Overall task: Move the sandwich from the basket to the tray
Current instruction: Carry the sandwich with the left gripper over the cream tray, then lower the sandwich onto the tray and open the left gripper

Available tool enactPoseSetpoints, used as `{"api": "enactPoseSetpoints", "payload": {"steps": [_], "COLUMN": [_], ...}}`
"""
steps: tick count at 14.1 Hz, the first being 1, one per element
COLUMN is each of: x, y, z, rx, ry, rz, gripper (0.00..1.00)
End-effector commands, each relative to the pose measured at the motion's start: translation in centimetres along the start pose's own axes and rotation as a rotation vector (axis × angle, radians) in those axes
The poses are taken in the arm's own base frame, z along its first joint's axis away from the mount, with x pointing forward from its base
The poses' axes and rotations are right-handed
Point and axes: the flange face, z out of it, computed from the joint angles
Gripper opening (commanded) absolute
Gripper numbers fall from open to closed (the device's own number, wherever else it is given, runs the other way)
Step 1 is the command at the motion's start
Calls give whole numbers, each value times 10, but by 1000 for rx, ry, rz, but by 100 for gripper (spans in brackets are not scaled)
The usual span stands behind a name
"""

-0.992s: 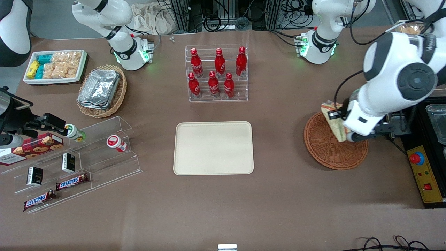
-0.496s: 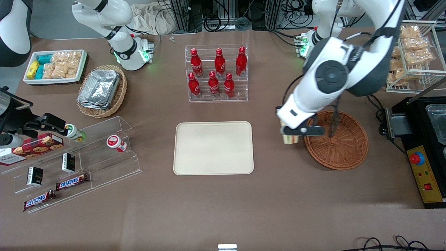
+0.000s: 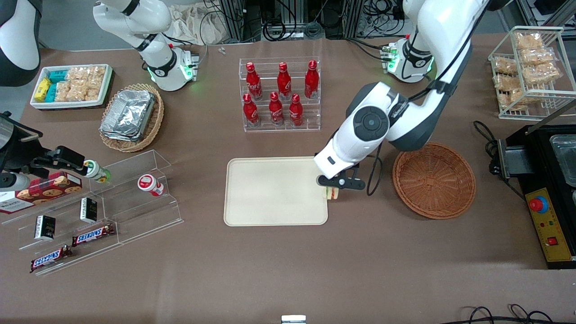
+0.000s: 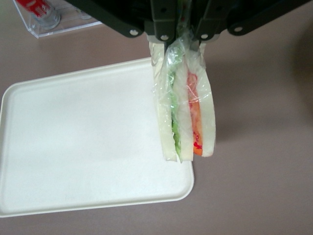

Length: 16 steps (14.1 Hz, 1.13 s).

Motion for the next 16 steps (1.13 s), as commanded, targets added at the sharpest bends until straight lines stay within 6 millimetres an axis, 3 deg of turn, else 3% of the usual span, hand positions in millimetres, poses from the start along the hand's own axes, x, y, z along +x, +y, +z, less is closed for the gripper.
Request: {"api": "enactPoseSetpoints", "payload": {"steps": [1,6,11,12,13,14,16], "x": [5,3,8,8,9,9,10], "y": [21,34,28,29,29,29,24], "z": [29,82,123,124,122,121,110], "rx": [-23,-34,12,16,17,17,31], "ry": [2,-28,-8,-7,-2,-1,0], "rz": [15,9,-19,-50,-92,-111,-119], "gripper": [0,0,0,19,65,99,100]}}
